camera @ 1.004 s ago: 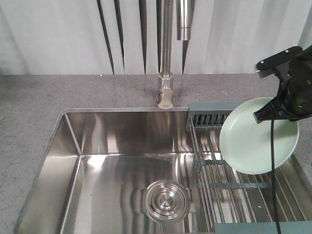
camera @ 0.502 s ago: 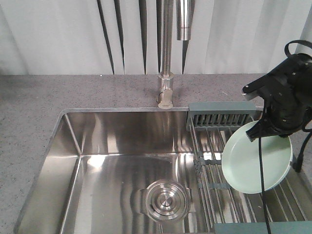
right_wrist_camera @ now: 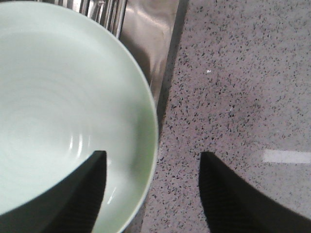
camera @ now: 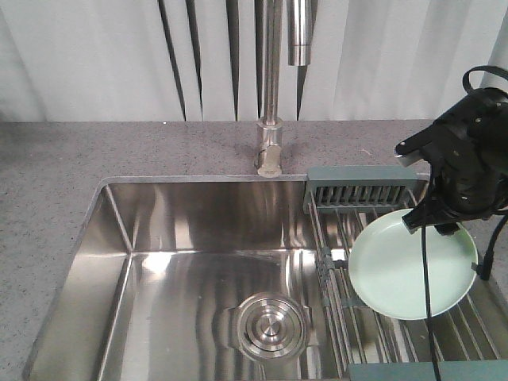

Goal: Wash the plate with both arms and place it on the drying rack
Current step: 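Lift the plate with the right gripper and lower it onto the drying rack, then open the right gripper and release the plate on the rack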

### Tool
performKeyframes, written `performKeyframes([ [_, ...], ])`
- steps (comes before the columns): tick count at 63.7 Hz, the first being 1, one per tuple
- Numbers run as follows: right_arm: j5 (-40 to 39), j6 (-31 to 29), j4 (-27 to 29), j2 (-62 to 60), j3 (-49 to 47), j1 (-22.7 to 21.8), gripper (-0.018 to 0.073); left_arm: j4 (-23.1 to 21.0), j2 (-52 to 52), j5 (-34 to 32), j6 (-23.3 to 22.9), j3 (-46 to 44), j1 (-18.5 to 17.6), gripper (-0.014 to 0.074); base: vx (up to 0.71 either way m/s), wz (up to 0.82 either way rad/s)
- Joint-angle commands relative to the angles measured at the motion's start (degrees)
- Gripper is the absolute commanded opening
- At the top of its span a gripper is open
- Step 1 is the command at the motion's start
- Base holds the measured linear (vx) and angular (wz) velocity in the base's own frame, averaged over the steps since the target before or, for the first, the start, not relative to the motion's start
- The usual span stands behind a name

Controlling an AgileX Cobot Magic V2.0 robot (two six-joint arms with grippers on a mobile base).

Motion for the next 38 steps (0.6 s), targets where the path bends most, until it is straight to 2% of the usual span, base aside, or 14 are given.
performKeyframes([
  [1,-0.07,-0.25,-3.09,-4.31,-1.71,-0.39,0.0511,-1.48,0.75,-3.33,-0.48,-1.20,-0.50,-0.0006,0.00,0.00],
  [7,-0.76,-0.46,-3.09,-7.08,-1.71,-0.39,0.0491,-1.53,0.75,-3.33,-0.48,-1.20,-0.50,-0.0006,0.00,0.00],
  [14,-2.17,-1.17,-1.19,-11.52,-1.71,-0.33,0.0382,-1.53,0.75,-3.33,-0.48,-1.20,-0.50,-0.0006,0.00,0.00],
  [20,-4.04,-3.04,3.98,-17.20,-1.71,-0.33,0.0207,-1.53,0.75,-3.33,-0.48,-1.20,-0.50,-0.0006,0.00,0.00],
  [27,-6.10,-8.04,14.68,-25.08,-1.04,-0.28,-0.0015,-1.53,0.75,-3.33,-0.48,-1.20,-0.50,-0.0006,0.00,0.00],
  [38,-13.91,-16.01,28.53,-41.76,7.95,-0.28,-0.0009,-1.53,0.75,-3.33,-0.54,-1.20,-0.50,-0.0006,0.00,0.00],
])
